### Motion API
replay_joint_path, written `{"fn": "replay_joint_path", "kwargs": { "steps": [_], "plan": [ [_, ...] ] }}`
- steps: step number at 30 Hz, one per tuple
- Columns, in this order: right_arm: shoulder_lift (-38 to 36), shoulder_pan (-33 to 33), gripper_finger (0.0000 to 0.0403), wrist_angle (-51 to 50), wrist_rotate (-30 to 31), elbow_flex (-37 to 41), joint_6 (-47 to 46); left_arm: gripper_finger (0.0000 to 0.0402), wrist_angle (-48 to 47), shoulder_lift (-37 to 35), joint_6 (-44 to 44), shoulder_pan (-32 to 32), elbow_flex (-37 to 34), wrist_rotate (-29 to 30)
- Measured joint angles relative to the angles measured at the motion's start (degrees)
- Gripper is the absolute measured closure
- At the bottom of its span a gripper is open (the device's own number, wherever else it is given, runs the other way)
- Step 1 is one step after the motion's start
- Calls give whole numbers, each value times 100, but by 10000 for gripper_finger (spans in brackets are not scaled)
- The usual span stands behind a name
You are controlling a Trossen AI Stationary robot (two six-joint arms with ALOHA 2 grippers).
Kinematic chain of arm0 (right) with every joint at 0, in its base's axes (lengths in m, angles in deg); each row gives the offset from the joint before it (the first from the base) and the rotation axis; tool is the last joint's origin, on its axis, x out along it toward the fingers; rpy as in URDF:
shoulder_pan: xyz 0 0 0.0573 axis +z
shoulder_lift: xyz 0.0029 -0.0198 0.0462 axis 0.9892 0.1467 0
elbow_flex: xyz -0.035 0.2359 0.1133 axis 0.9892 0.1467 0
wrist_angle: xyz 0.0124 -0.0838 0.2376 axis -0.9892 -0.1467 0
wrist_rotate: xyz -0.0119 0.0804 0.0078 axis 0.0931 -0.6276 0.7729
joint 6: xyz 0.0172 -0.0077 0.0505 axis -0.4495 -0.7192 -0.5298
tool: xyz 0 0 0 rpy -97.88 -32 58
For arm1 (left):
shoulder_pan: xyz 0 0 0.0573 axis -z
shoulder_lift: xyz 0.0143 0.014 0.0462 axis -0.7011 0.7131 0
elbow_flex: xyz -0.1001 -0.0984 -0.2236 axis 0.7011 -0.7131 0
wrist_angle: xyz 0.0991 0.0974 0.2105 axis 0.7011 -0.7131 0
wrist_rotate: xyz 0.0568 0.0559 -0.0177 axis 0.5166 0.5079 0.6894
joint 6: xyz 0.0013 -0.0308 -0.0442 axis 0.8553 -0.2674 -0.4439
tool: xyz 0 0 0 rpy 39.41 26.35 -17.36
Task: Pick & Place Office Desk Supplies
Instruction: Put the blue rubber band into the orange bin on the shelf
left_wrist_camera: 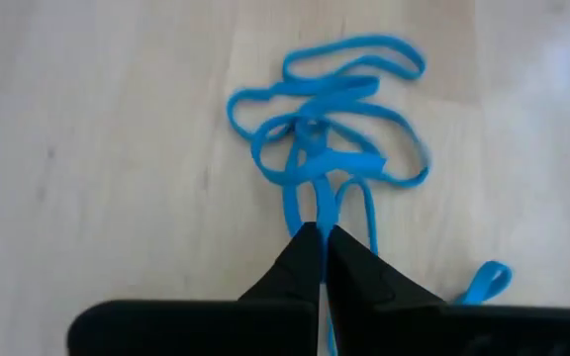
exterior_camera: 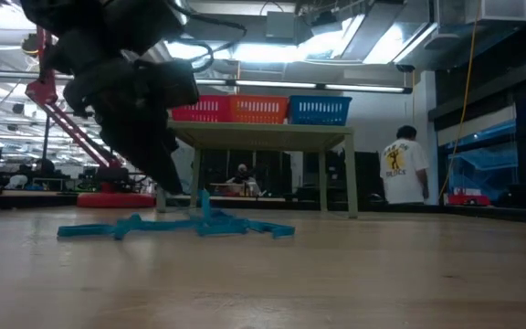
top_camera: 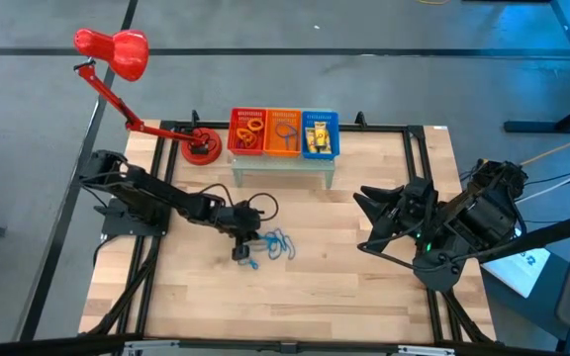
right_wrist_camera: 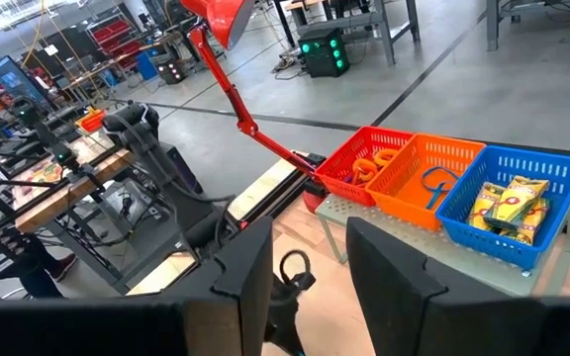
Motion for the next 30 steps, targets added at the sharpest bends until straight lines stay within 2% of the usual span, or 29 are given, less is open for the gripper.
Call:
{"fn": "replay_joint_path", "kwargs": {
  "steps": [9,15,20,23,27,30],
  "plan": [
    [0,0,270,0,7,0,15,398,-444,-578,143,-215,-2,31],
    [7,-2,270,0,66,0,17,398,-659,-1375,160,-326,84,293],
    [7,-61,270,-1,69,0,37,398,-744,-1888,209,-435,540,783],
    [7,-110,270,-2,71,0,68,399,-756,-2015,557,-611,933,1061],
    [9,-153,270,-1,81,0,149,399,-760,-2009,1034,-1086,1533,1302],
    [9,-184,270,-2,82,0,149,399,-758,-1898,1305,-1653,1925,1270]
  ]
}}
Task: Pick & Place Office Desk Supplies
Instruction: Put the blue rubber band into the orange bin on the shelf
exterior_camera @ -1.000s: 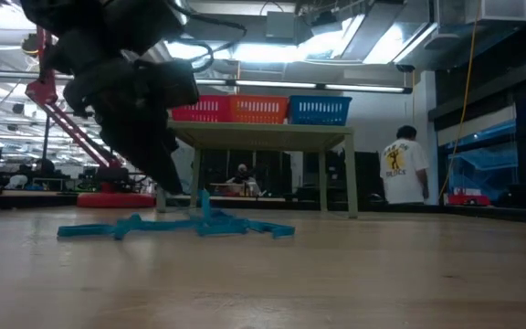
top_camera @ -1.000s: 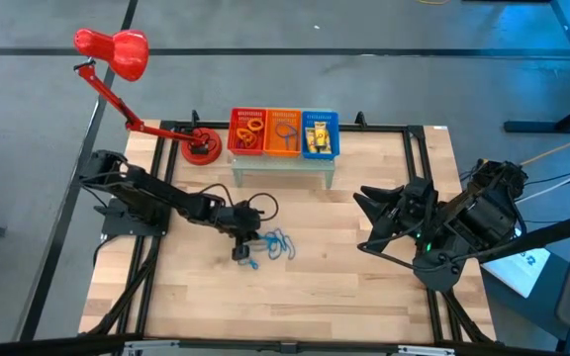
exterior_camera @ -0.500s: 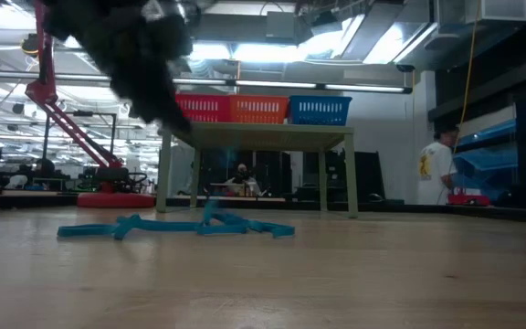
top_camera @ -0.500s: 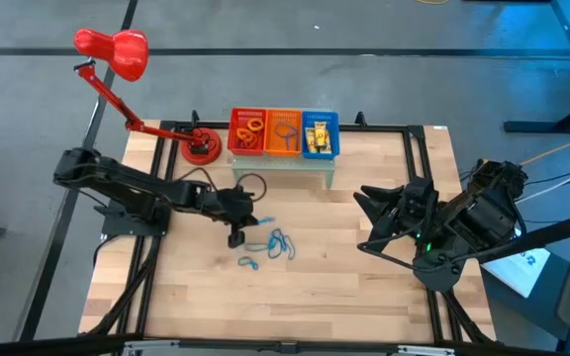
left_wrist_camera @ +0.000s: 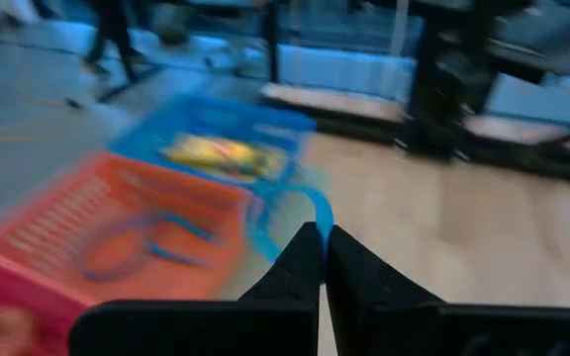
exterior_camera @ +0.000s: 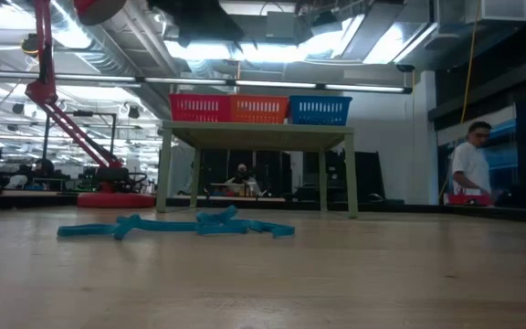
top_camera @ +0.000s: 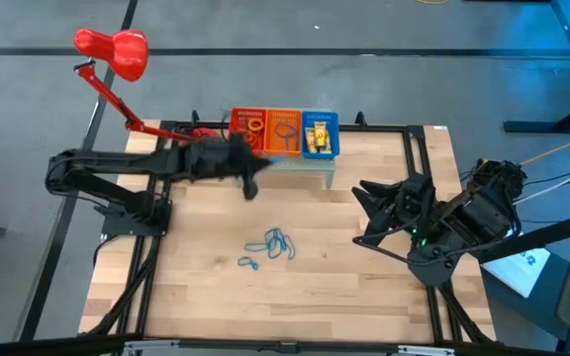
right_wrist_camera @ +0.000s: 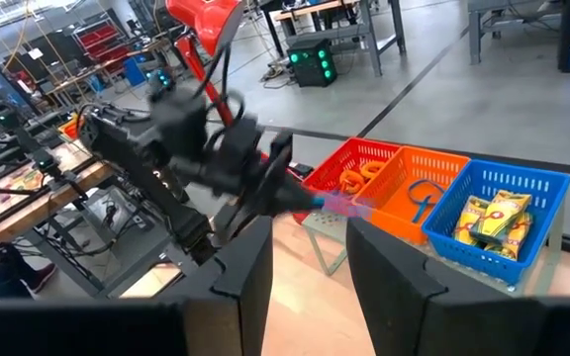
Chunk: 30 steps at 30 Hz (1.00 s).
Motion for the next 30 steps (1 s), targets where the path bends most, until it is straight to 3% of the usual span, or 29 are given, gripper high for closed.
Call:
{"fn": "replay_joint_path", "kwargs": {
  "steps": [9,13,17,21,25,30],
  "plan": [
    [0,-2,270,0,48,0,7,399,3,831,646,-1523,571,-888],
    [0,-2,270,0,48,0,0,399,31,1170,1074,-1853,566,-731],
    [0,-2,270,4,48,0,-3,399,68,1392,1091,-2135,571,-1255],
    [0,-2,270,21,48,0,-3,396,167,1496,1221,-2208,571,-1204],
    [0,-2,270,21,48,0,0,371,364,1522,1274,-2280,571,-1202],
    [0,-2,270,21,46,0,0,312,518,1496,1211,-2412,571,-1194]
  ]
}}
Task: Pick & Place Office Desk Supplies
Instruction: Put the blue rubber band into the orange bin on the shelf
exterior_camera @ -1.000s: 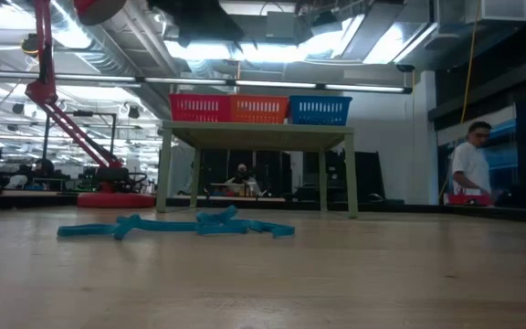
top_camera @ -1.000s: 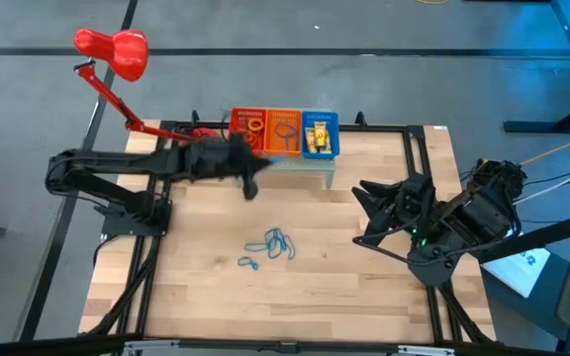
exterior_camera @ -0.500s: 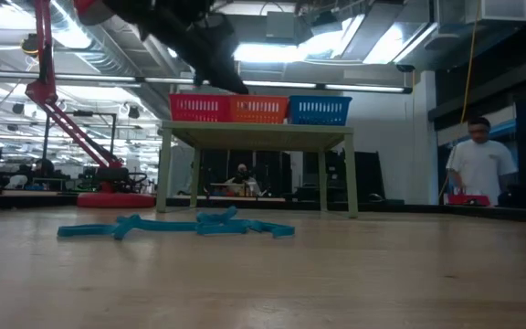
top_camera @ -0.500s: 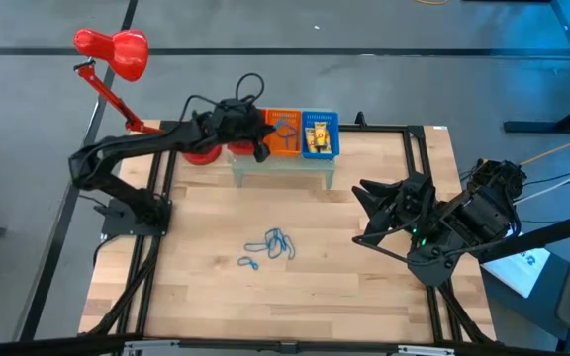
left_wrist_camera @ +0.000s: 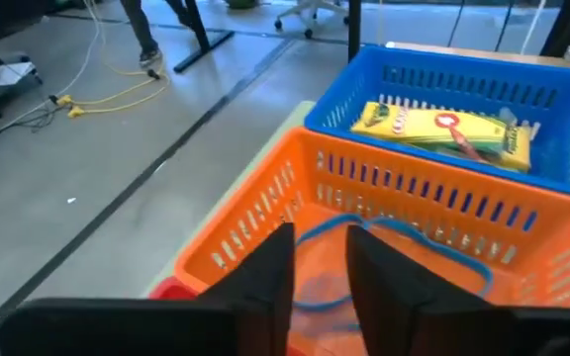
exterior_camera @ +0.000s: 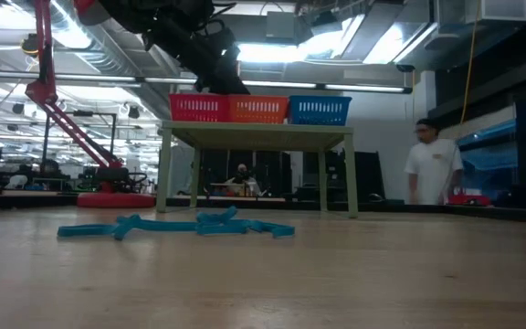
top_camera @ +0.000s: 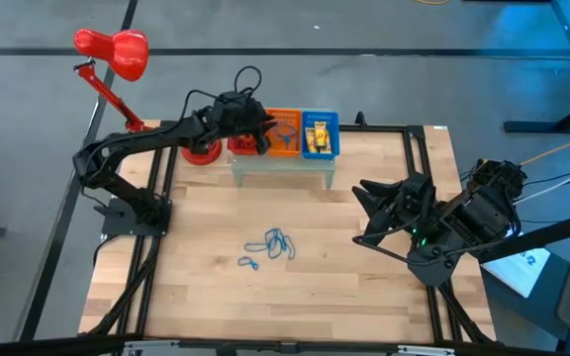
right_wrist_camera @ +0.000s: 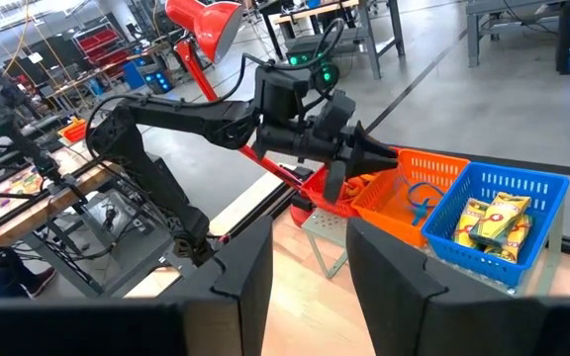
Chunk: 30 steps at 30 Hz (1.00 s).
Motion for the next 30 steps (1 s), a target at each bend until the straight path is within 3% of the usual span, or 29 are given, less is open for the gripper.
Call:
{"fn": "replay_joint_path", "kwargs": {
  "steps": [8,13,16,20,25,30],
  "plan": [
    [0,0,270,0,-8,0,2,236,268,-352,174,57,0,-235],
    [0,0,270,-2,-3,0,2,223,-88,-827,-97,287,0,-1613],
    [0,0,270,-2,23,0,2,227,-583,-1100,-271,656,0,-1972],
    [0,0,270,-2,28,0,2,240,-1549,-1450,66,1416,0,-1772],
    [0,0,270,22,46,0,0,248,-2631,-1611,162,2406,-2,-728],
    [0,-18,270,23,45,0,-19,243,-2919,-1409,-34,2984,-400,-326]
  ]
}}
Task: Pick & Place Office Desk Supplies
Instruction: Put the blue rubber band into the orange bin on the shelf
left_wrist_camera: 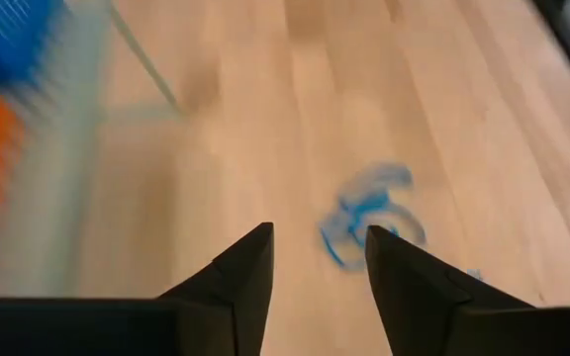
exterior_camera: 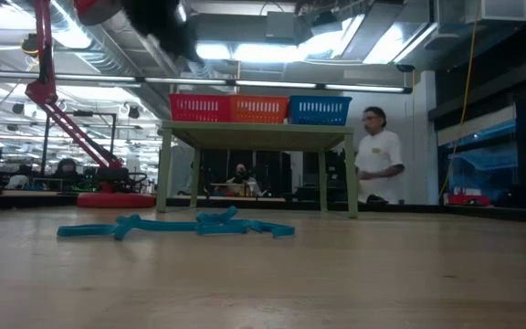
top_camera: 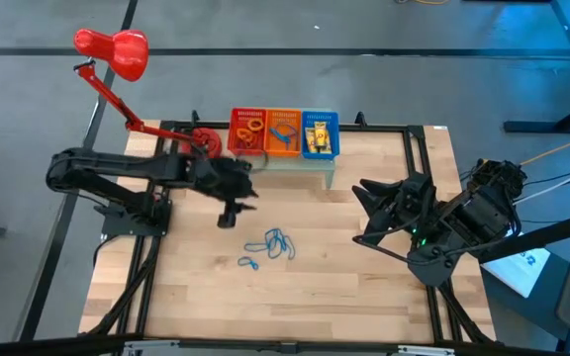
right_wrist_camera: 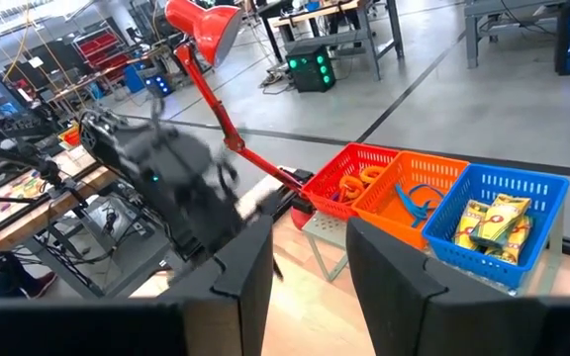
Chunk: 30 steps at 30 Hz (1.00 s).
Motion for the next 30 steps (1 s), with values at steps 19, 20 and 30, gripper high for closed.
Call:
{"fn": "replay_joint_path", "kwargs": {
  "steps": [19,20,30],
  "plan": [
    [192,-6,270,83,-200,-7,-427,228,3560,1600,-938,496,-2171,-313],
    [192,-6,270,87,-203,-7,-427,230,3723,1720,-1056,505,-2171,-316],
    [190,-30,270,87,-297,-7,-412,263,4595,2496,-1030,538,-2127,27]
  ]
}}
